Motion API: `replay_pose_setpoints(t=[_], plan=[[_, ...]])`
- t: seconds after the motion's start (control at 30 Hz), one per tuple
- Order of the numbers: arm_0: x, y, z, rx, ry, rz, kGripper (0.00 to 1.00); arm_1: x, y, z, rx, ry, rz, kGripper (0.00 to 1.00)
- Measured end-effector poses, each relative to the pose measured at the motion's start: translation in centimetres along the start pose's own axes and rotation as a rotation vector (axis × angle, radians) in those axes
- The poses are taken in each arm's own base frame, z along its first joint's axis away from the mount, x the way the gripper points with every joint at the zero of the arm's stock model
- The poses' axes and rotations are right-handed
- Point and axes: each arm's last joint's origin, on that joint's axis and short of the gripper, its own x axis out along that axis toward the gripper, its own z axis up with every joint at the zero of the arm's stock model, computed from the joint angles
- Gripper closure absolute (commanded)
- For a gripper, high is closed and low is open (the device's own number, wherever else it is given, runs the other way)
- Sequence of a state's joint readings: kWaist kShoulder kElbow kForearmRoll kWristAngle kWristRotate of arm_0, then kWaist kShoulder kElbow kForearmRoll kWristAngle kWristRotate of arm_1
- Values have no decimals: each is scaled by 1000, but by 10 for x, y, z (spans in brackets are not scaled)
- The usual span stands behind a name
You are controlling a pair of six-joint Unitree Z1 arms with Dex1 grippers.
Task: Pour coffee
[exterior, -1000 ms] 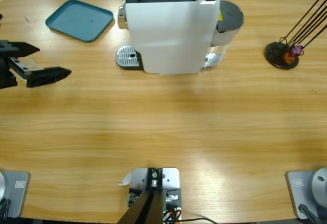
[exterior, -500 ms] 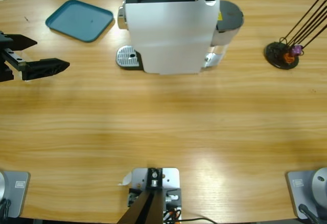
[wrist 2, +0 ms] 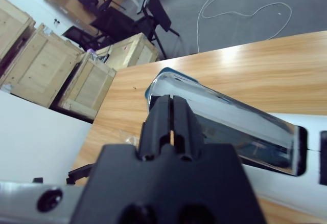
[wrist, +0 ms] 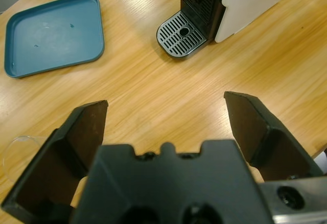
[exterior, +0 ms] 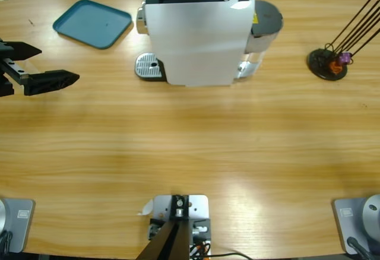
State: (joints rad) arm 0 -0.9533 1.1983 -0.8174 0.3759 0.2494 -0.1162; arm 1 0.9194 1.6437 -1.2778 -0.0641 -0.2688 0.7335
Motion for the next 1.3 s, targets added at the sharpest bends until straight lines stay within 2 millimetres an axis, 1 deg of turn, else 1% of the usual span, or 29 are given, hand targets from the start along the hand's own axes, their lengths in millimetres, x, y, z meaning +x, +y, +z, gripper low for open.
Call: replay_pose_setpoints(t=[0.23, 0.43, 0.63, 0.87, 1.0, 1.07, 1.27, 1.3], plan=[[-2, 1, 0, -2, -6, -1, 13, 22, 0, -11, -26, 43, 15, 1000], [-2, 1, 0, -2, -6, -1, 13, 39, -4, -25, -43, 90, 14, 1000], [-2, 1, 0, -2, -6, -1, 13, 58, -11, -43, -80, 150, 5, 1000], [-2, 1, 0, -2, -6, -1, 13, 67, -11, -46, -110, 170, -12, 1000], [-2, 1, 0, -2, -6, -1, 13, 70, -15, -49, -154, 185, -64, 1000], [-2, 1, 0, -2, -6, -1, 13, 75, -17, -54, -174, 209, -90, 1000], [-2, 1, 0, -1, -6, -1, 9, 78, -17, -53, -191, 206, -99, 1000], [-2, 1, 0, -1, -6, -1, 5, 78, -17, -53, -196, 203, -103, 551]])
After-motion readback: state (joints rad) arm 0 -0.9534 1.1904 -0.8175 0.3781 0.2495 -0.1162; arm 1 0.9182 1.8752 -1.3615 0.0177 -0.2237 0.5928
